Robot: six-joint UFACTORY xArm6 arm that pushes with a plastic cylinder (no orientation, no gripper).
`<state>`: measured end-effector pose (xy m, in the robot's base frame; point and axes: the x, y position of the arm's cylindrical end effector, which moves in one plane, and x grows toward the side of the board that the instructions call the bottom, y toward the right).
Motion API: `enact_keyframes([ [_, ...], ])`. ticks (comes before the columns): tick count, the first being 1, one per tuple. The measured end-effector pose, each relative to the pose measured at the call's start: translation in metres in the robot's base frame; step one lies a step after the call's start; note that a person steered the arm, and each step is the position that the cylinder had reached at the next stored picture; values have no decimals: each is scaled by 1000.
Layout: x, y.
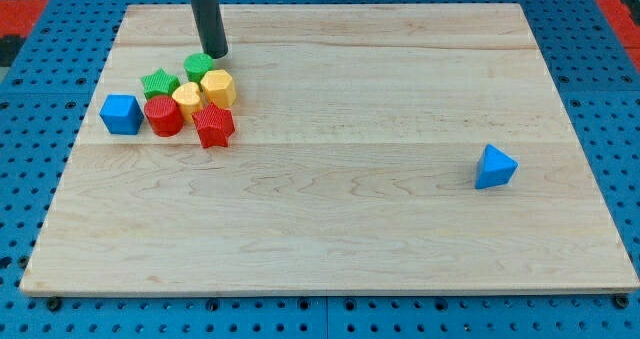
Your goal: Slide the group of blocks down a bit
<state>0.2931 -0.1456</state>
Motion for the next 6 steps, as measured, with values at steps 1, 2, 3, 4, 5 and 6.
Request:
enact_keyframes([
  [1, 13, -5],
  [2, 29, -4],
  [3, -6, -21],
  [4, -15, -76],
  [5, 0, -96],
  [6, 9, -92],
])
